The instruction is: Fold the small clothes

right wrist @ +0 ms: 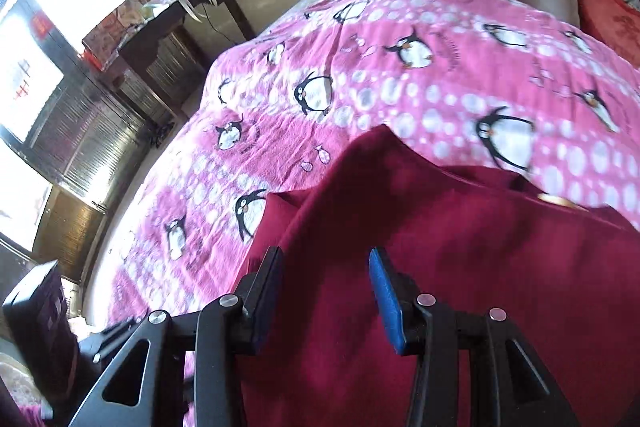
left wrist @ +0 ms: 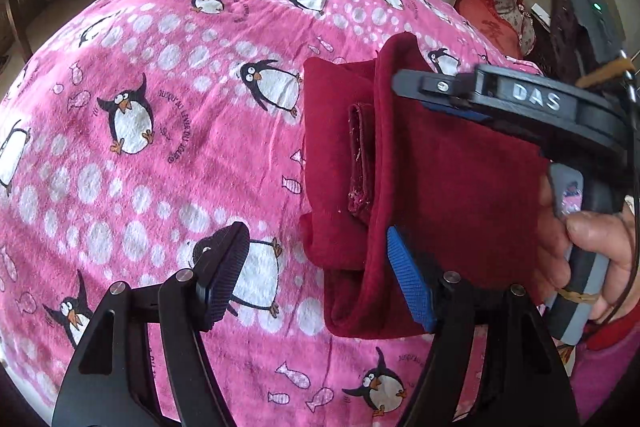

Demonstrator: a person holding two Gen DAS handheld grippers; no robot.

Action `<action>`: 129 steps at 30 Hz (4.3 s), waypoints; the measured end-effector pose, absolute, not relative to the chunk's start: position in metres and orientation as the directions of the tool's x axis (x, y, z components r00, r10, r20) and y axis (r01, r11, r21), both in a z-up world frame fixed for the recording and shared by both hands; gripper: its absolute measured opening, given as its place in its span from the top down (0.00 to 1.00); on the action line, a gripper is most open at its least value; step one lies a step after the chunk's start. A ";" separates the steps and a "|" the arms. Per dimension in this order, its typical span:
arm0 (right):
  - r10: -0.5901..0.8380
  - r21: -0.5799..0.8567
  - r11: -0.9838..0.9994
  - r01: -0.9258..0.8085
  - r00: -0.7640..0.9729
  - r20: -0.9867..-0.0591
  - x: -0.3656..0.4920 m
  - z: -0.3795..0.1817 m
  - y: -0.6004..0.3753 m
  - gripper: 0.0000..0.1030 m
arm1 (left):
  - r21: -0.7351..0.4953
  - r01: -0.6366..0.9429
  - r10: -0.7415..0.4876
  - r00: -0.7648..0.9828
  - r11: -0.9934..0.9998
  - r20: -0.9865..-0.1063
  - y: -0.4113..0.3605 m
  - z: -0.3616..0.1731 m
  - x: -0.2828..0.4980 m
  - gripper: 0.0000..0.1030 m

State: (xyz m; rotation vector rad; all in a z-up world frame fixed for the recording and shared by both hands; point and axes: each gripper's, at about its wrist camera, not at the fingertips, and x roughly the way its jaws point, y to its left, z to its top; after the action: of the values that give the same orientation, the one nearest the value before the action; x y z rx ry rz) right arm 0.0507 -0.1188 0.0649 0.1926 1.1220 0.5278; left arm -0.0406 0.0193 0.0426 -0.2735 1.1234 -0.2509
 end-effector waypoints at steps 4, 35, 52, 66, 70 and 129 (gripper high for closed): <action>0.513 0.453 0.854 -0.255 0.266 -0.816 0.078 0.043 -0.093 0.54 | -0.364 0.060 -0.356 0.405 0.930 -0.842 0.020 0.036 -0.038 0.31; 0.292 0.193 0.920 -0.342 0.267 -0.918 0.076 0.022 -0.032 0.53 | -0.384 0.057 -0.372 0.411 0.922 -0.832 -0.003 0.023 -0.029 0.25; 0.499 0.428 0.858 -0.284 0.259 -0.827 0.070 0.038 -0.095 0.77 | -0.381 0.179 -0.421 0.406 0.907 -0.811 -0.040 0.035 -0.027 0.74; 0.422 0.340 0.888 -0.309 0.257 -0.869 0.078 0.017 -0.066 0.70 | -0.449 0.137 -0.466 0.374 0.883 -0.802 -0.030 0.021 -0.021 0.69; 0.534 0.463 0.840 -0.283 0.281 -0.797 0.071 0.035 -0.096 0.78 | -0.452 0.199 -0.494 0.388 0.869 -0.778 -0.038 0.039 -0.022 0.74; 0.323 0.367 0.930 -0.006 0.486 -0.812 -0.146 0.049 -0.401 0.72 | -0.149 0.620 -0.436 0.342 0.771 -0.832 -0.218 0.078 -0.065 0.37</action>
State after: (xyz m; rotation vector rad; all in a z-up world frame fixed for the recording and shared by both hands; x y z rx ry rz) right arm -0.1463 -0.4014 0.0495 0.3359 1.0494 0.2051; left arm -0.0654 -0.2184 0.0785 0.2067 1.0094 -0.6927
